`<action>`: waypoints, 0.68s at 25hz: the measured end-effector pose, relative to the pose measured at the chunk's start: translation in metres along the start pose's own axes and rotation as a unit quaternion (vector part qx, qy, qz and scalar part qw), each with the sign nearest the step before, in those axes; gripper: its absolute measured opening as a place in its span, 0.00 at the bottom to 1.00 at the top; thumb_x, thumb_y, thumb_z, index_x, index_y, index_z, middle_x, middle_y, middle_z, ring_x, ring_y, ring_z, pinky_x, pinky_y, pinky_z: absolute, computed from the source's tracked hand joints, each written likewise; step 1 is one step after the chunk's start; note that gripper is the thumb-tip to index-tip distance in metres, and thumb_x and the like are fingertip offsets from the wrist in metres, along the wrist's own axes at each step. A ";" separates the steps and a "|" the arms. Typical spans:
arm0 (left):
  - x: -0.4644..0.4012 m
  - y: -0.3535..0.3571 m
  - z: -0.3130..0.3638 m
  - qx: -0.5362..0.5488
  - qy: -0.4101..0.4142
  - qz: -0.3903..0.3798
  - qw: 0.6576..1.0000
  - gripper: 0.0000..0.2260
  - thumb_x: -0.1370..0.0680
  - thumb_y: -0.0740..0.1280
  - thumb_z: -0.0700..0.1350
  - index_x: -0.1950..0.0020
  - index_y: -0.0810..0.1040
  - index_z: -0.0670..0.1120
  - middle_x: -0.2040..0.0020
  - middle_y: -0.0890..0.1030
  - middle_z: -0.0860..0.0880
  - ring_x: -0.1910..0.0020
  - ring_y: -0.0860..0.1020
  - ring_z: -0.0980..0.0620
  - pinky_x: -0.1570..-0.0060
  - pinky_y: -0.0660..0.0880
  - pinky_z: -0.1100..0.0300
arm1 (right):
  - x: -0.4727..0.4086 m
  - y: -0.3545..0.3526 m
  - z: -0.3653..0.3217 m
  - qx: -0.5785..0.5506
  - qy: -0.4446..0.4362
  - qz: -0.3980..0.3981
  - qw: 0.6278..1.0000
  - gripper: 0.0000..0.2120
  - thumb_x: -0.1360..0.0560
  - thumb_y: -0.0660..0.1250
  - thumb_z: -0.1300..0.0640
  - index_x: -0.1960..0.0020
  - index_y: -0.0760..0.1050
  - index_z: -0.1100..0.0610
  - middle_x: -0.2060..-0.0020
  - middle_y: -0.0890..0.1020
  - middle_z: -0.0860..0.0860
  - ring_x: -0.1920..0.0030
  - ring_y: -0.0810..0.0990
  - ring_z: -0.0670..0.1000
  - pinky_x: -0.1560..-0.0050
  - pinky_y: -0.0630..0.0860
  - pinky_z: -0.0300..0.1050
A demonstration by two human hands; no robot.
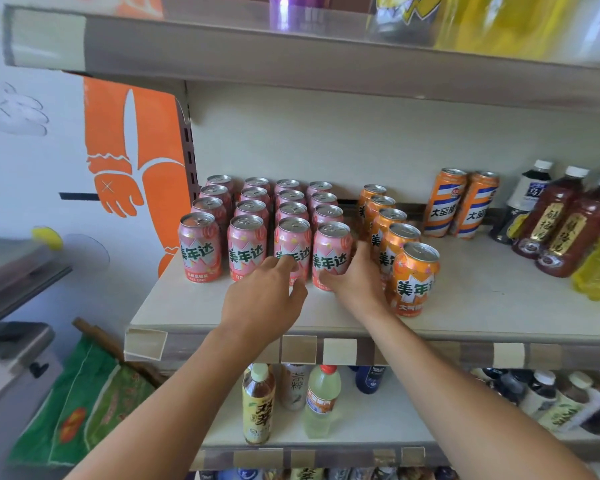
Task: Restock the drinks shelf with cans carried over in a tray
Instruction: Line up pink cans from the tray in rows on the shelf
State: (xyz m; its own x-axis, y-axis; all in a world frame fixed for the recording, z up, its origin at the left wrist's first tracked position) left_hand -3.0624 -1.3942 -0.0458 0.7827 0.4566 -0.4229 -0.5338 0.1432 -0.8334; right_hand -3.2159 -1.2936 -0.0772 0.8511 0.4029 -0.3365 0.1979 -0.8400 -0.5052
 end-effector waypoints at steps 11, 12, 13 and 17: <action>-0.001 0.007 -0.007 0.016 -0.003 0.006 1.000 0.13 0.20 0.59 0.53 0.38 0.73 0.53 0.43 0.78 0.54 0.48 0.78 0.49 0.57 0.77 0.53 | -0.007 0.007 0.001 -0.005 0.038 -0.046 0.998 0.28 0.30 0.75 0.57 0.37 0.62 0.54 0.47 0.74 0.50 0.52 0.74 0.47 0.64 0.65 0.31; 0.000 0.007 -0.007 0.018 -0.005 0.005 1.000 0.13 0.20 0.59 0.54 0.38 0.73 0.53 0.43 0.78 0.54 0.48 0.78 0.49 0.57 0.77 0.53 | -0.006 0.006 -0.001 -0.004 0.039 -0.051 0.998 0.29 0.30 0.75 0.57 0.35 0.62 0.55 0.48 0.73 0.49 0.52 0.73 0.47 0.63 0.66 0.32; 0.002 0.006 -0.007 0.019 -0.005 0.006 1.000 0.13 0.20 0.59 0.54 0.38 0.73 0.53 0.43 0.78 0.54 0.47 0.78 0.49 0.57 0.76 0.53 | -0.004 0.005 -0.002 -0.002 0.041 -0.056 0.998 0.29 0.29 0.74 0.57 0.35 0.62 0.56 0.48 0.73 0.49 0.52 0.74 0.47 0.62 0.67 0.34; 0.010 -0.002 -0.007 0.018 -0.005 0.006 1.000 0.13 0.20 0.59 0.53 0.38 0.73 0.52 0.43 0.78 0.53 0.48 0.78 0.48 0.57 0.76 0.53 | 0.002 -0.001 -0.005 0.043 0.061 -0.073 0.994 0.28 0.28 0.73 0.54 0.35 0.64 0.58 0.52 0.74 0.48 0.51 0.74 0.49 0.52 0.70 0.43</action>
State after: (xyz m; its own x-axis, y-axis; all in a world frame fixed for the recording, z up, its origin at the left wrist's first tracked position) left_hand -3.0518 -1.3961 -0.0509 0.7737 0.4664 -0.4289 -0.5542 0.1700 -0.8149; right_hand -3.2119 -1.2944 -0.0732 0.8702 0.4668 -0.1575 0.2861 -0.7392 -0.6097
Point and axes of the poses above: each hand's wrist, its own x-axis away from the middle knuckle, its own y-axis out of the palm, z = x × y, the point moved 6 cm from there along -x, towards the middle knuckle
